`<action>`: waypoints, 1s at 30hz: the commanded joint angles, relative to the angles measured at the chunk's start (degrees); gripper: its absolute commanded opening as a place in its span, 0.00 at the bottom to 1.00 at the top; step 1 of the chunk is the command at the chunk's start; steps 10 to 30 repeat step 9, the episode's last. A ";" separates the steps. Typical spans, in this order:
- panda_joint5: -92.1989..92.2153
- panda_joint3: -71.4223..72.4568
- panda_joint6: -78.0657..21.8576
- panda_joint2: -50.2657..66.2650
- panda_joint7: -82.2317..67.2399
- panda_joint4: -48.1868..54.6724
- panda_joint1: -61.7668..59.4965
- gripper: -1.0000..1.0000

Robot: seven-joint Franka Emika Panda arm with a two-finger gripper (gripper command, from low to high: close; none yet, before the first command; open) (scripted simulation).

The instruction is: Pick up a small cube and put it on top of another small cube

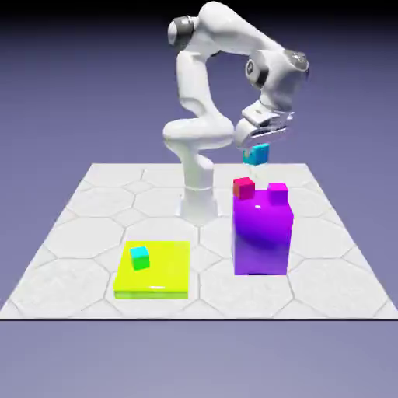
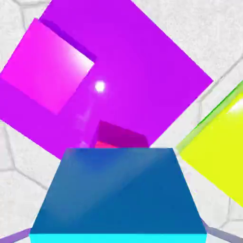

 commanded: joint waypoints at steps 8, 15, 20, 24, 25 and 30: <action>0.58 0.49 9.73 -0.75 -0.06 -10.49 0.45 1.00; 0.44 0.39 7.81 -0.60 -0.05 -8.41 0.36 1.00; 0.44 0.39 7.81 -0.60 -0.05 -8.41 0.36 1.00; 0.44 0.39 7.81 -0.60 -0.05 -8.41 0.36 1.00; 0.44 0.39 7.81 -0.60 -0.05 -8.41 0.36 1.00; 0.44 0.39 7.81 -0.60 -0.05 -8.41 0.36 1.00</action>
